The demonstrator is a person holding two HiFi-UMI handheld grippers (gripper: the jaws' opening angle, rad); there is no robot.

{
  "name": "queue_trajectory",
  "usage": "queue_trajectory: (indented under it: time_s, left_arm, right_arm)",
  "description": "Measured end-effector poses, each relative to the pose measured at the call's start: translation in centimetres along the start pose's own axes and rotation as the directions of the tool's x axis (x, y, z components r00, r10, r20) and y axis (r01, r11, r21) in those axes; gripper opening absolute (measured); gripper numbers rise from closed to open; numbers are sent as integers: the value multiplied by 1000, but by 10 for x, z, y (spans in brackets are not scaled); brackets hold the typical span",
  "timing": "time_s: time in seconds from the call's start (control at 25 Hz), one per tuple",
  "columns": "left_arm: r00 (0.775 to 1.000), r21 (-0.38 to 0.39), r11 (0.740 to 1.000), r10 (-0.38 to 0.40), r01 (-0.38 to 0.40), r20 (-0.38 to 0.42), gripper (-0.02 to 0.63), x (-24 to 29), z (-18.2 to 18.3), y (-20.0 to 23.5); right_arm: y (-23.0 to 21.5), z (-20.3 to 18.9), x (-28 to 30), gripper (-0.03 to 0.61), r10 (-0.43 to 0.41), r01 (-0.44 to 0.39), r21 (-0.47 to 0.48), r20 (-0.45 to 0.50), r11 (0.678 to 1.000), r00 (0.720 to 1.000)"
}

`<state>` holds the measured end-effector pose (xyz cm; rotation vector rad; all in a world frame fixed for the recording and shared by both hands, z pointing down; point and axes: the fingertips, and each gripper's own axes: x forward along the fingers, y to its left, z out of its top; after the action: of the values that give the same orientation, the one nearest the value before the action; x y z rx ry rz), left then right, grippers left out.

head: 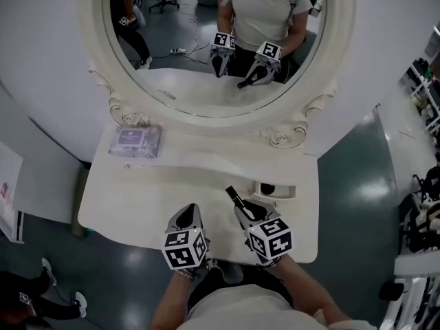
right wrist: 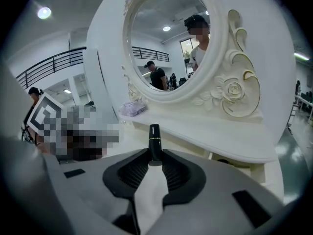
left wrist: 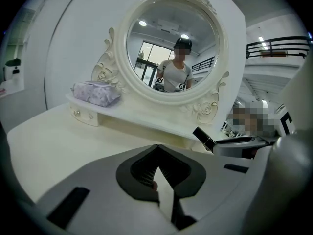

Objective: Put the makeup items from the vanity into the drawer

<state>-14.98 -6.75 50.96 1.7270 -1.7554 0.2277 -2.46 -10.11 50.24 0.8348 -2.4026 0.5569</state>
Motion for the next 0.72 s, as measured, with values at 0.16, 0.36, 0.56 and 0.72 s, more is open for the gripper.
queue_trajectory:
  time_s: [0.16,0.36,0.56,0.72]
  left_arm:
    - [1000,-15,1000,0,-1,-18,5,11,-10,-34]
    - [999,-9,1000,-12,11,-42,5,25,-24,-77]
    - [999,-9,1000,-23,22,-47,5,42,-32,-113]
    - [999,-28,1000,-12,11,-40,5,52,-37,-131]
  right_arm:
    - [-23,-9,-16,100,28,-28,-8,-27,1000,999]
    - [-57,-21,-31,100,50,-49,8,-53,999,997]
    - [-87,-29,-47,100,53,-54,-7,-76,999,996]
    - [-105,-35,-55,100,62,-65,-23,-93,998,994]
